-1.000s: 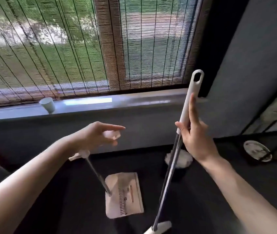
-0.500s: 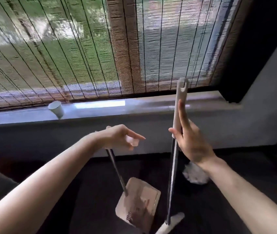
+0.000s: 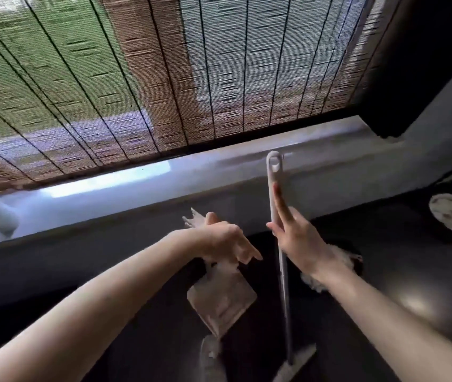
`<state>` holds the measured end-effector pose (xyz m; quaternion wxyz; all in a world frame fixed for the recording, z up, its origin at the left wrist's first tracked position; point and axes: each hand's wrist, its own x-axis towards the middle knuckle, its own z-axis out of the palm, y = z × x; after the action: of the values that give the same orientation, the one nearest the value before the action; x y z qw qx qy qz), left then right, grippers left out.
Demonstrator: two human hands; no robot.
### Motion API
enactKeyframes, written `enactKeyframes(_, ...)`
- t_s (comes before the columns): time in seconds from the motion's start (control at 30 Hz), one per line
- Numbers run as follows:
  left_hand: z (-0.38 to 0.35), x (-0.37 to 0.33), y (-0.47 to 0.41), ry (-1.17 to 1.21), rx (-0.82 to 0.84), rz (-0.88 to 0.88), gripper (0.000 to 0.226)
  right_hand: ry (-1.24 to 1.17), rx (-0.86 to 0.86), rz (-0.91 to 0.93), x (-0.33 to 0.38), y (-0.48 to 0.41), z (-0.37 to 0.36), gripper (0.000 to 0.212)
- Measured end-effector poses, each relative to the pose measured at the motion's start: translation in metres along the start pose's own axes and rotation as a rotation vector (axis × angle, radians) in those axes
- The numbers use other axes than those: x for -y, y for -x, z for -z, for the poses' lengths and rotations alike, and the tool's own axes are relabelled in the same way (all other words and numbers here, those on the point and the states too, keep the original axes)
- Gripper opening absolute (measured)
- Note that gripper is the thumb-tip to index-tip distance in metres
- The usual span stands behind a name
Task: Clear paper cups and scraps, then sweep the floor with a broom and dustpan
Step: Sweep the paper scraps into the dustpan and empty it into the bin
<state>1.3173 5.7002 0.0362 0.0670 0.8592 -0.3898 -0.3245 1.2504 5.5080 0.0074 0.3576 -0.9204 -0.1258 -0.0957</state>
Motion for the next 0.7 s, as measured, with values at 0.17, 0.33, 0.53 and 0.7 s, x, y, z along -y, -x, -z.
enactKeyframes(0.17, 0.013, 0.057, -0.036, 0.087, -0.033, -0.051, 0.044, 0.011, 0.085, -0.064, -0.037, -0.040, -0.048, 0.110)
enactKeyframes(0.33, 0.025, 0.080, -0.040, 0.149, -0.033, -0.071, 0.051, 0.058, 0.145, -0.130, -0.065, -0.073, -0.072, 0.101)
enactKeyframes(0.53, 0.017, 0.090, -0.020, 0.354, -0.268, -0.087, 0.055, 0.169, 0.146, -0.287, -0.096, -0.094, -0.074, 0.096)
enactKeyframes(0.7, 0.015, 0.088, -0.014, 0.502, -0.337, -0.050, 0.061, 0.077, 0.164, -0.279, -0.094, -0.101, -0.081, 0.099)
